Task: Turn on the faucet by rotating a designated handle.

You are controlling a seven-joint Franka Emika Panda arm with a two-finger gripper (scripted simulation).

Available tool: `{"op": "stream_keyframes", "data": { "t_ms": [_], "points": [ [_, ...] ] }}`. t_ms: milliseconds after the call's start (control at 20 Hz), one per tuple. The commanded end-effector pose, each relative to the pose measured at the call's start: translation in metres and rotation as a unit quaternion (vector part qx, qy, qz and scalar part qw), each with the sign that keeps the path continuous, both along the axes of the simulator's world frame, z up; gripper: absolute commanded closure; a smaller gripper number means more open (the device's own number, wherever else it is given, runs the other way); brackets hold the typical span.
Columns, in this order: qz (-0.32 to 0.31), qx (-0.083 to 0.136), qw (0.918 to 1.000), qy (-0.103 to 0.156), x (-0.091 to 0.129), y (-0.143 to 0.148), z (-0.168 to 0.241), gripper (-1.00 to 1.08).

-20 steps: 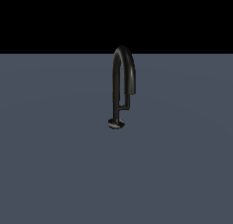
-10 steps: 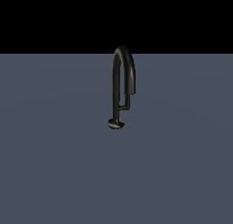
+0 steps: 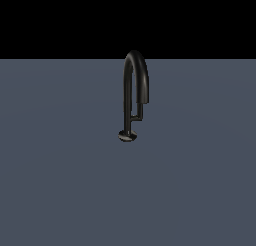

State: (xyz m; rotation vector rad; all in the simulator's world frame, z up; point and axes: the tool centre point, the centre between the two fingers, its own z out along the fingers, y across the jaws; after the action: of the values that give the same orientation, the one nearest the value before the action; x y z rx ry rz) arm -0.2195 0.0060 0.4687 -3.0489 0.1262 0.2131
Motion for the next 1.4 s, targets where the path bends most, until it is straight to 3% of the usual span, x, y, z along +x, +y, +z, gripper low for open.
{"op": "stream_keyframes", "data": {
  "t_ms": [0,350,700,1050,1350],
  "points": [
    [-0.014,0.012,0.9997,0.016,0.013,0.001,-0.003,1.08],
    [-0.055,0.05,0.9951,0.065,0.051,0.001,-0.014,1.08],
    [-0.098,0.089,0.9844,0.116,0.09,-0.002,-0.029,1.08],
    [-0.142,0.129,0.967,0.168,0.127,-0.006,-0.05,1.08],
    [-0.179,0.164,0.9465,0.213,0.158,-0.011,-0.071,1.08]
  ]
}}
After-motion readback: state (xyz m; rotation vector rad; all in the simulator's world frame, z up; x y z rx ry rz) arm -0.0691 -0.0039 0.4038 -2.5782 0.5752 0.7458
